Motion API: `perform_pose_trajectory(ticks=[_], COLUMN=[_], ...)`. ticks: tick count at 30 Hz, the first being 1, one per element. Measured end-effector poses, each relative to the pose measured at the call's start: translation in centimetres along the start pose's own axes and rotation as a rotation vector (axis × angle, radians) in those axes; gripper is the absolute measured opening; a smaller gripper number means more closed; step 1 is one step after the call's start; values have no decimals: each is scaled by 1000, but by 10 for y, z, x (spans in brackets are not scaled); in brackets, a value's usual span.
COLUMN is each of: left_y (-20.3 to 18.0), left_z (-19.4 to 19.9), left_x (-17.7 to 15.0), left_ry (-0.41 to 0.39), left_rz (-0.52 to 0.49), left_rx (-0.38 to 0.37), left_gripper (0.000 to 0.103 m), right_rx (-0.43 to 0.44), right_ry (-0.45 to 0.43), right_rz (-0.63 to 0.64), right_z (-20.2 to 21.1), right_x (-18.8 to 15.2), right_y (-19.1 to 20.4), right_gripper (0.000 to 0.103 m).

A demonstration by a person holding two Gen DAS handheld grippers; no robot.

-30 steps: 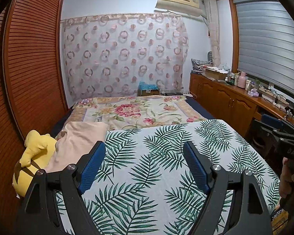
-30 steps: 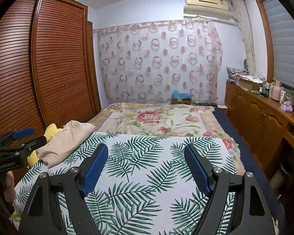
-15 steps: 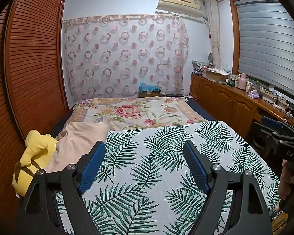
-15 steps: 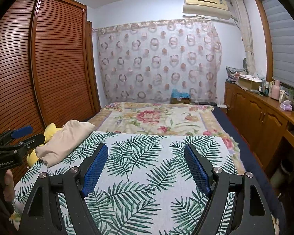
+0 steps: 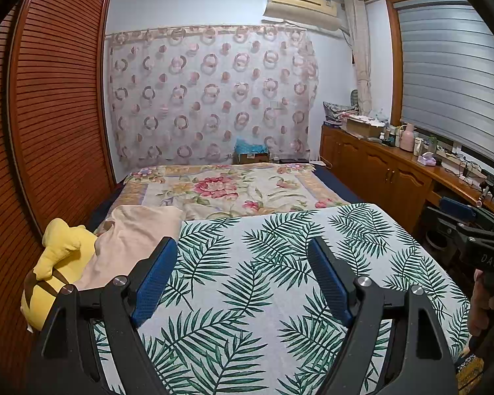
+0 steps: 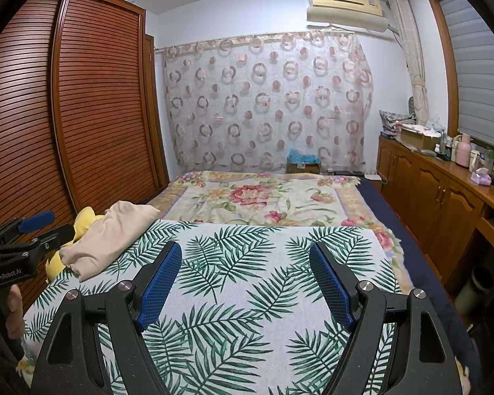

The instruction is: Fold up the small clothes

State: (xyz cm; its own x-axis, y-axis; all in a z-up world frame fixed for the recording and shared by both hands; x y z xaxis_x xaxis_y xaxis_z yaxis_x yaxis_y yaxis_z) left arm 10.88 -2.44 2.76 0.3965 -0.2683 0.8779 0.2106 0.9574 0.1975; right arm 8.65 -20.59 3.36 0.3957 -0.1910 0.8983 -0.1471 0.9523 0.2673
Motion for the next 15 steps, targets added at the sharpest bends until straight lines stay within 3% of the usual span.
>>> perform_pose_trajectory(ticks=[15], left_y=[0], left_z=[0], left_x=[-1], left_ry=[-2], left_rz=[0], left_rx=[-1], left_gripper=[82], right_rx=[-1], right_ry=[3], right_rz=[-4], right_z=[0], right_x=[0], right_y=[-5], right_gripper=[81])
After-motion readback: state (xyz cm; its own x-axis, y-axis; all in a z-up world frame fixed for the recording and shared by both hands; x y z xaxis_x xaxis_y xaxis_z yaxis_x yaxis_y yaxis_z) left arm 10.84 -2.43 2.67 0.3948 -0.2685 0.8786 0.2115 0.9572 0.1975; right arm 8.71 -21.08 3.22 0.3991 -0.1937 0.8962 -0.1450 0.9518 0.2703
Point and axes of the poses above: each gripper's, at about its wrist camera, not at the fingertips, and z roughly against the way its jaws point, y to its left, x to its top, the point moved 3 cm from there along -z, roughly the way its jaws point, and after that the axes turned 15 degrees about -z, right-handed, at the moved point
